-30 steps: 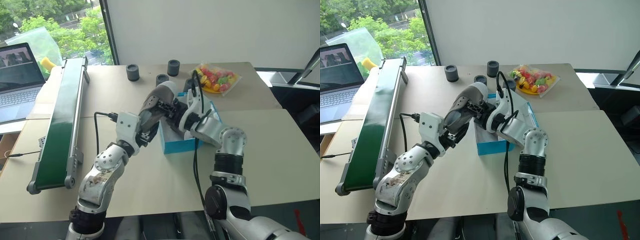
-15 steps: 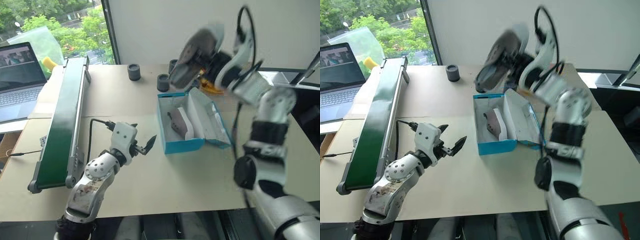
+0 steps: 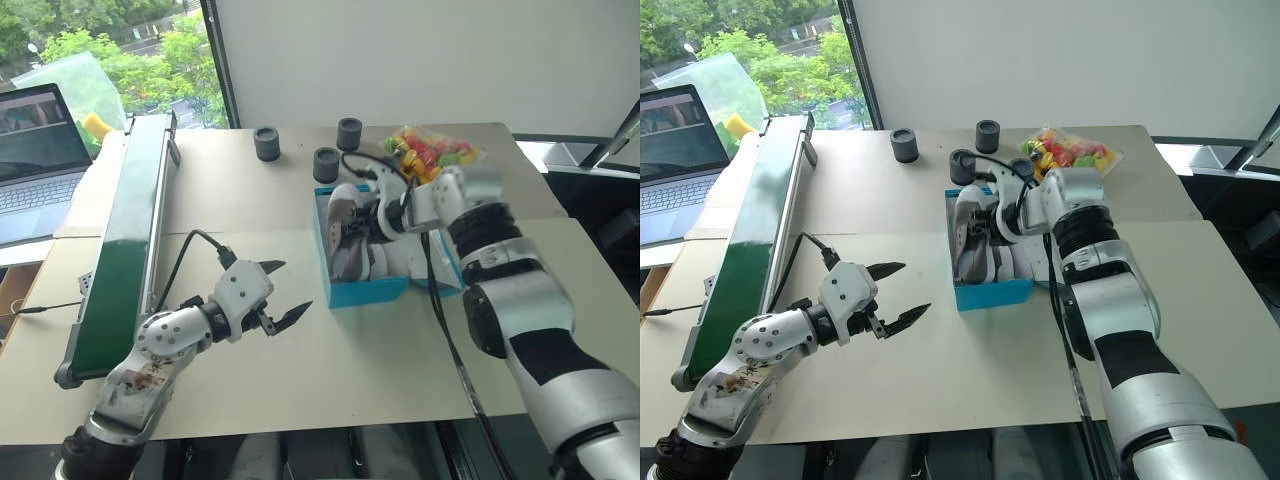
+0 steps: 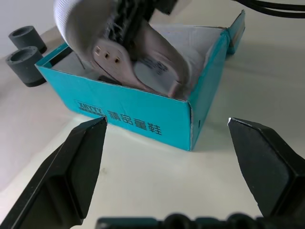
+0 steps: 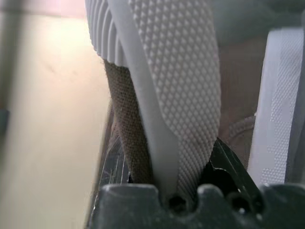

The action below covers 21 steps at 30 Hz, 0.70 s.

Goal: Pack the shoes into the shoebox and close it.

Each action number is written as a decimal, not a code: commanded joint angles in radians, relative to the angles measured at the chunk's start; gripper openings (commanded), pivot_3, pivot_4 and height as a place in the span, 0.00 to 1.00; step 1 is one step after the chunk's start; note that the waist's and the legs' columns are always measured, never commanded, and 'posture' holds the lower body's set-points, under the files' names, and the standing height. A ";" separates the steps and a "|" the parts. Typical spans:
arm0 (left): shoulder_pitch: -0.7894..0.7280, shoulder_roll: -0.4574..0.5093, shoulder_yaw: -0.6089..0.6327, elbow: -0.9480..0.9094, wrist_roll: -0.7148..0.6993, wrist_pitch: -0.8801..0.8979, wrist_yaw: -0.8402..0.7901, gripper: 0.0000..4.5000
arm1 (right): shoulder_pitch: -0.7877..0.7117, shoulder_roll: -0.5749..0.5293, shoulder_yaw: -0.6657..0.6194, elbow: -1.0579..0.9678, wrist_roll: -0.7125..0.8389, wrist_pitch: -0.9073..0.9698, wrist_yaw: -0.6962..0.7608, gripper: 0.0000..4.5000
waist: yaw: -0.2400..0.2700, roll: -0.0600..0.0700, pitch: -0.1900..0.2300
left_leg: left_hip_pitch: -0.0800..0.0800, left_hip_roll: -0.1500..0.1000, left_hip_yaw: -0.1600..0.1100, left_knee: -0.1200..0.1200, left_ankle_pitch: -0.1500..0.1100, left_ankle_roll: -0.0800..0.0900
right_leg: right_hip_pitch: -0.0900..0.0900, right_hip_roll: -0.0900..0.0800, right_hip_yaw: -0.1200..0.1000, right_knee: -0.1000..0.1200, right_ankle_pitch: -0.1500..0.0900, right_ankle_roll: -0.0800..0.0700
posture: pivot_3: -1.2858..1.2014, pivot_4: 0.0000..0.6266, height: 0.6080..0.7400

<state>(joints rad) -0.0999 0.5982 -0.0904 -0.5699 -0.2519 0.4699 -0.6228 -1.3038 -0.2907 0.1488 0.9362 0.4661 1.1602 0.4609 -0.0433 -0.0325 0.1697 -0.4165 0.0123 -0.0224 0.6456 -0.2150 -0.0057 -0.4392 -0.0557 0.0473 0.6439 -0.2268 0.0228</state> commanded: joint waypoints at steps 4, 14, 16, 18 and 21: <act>0.019 -0.019 -0.011 -0.056 -0.005 -0.001 0.008 0.96 | -0.011 0.037 0.107 0.064 -0.170 -0.113 0.173 0.25 | -0.001 0.000 0.000 | 0.001 0.000 0.000 0.000 0.000 0.000 | 0.000 0.000 0.000 0.002 0.000 0.000 | 0.52 0.24 1.00; 0.019 -0.041 -0.003 -0.033 -0.004 -0.003 0.021 0.96 | -0.033 0.125 0.110 0.202 -0.317 -0.220 0.248 0.25 | -0.002 0.000 0.000 | 0.002 0.000 -0.001 0.000 0.000 0.000 | 0.000 0.000 0.000 0.003 0.000 0.000 | 0.52 0.24 1.00; 0.021 -0.046 -0.009 -0.034 0.000 -0.004 0.025 0.98 | -0.040 0.129 0.089 0.230 -0.331 -0.233 0.227 0.32 | -0.002 0.000 0.000 | 0.003 0.000 -0.001 0.000 0.000 0.000 | 0.001 0.000 0.000 0.003 0.000 0.000 | 0.52 0.24 1.00; 0.022 -0.049 -0.012 -0.034 0.002 -0.005 0.027 0.98 | -0.051 0.132 0.051 0.246 -0.329 -0.236 0.201 0.44 | -0.002 0.000 0.000 | 0.003 0.000 -0.001 0.000 0.000 0.000 | 0.001 0.000 0.000 0.003 0.000 0.000 | 0.52 0.24 1.00; 0.023 -0.050 -0.012 -0.033 0.003 -0.007 0.026 0.98 | -0.078 0.134 -0.001 0.255 -0.325 -0.228 0.180 0.65 | -0.001 0.000 0.000 | 0.004 0.000 -0.001 0.000 0.000 0.000 | 0.001 0.000 0.000 0.004 0.000 0.000 | 0.52 0.24 1.00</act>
<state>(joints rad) -0.0767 0.5513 -0.1028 -0.5827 -0.2531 0.4829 -0.6001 -1.3463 -0.1499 0.1789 1.1905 0.1433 0.9360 0.6615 -0.0443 -0.0322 0.1694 -0.4129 0.0123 -0.0232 0.6459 -0.2148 -0.0061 -0.4377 -0.0554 0.0472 0.6476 -0.2268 0.0227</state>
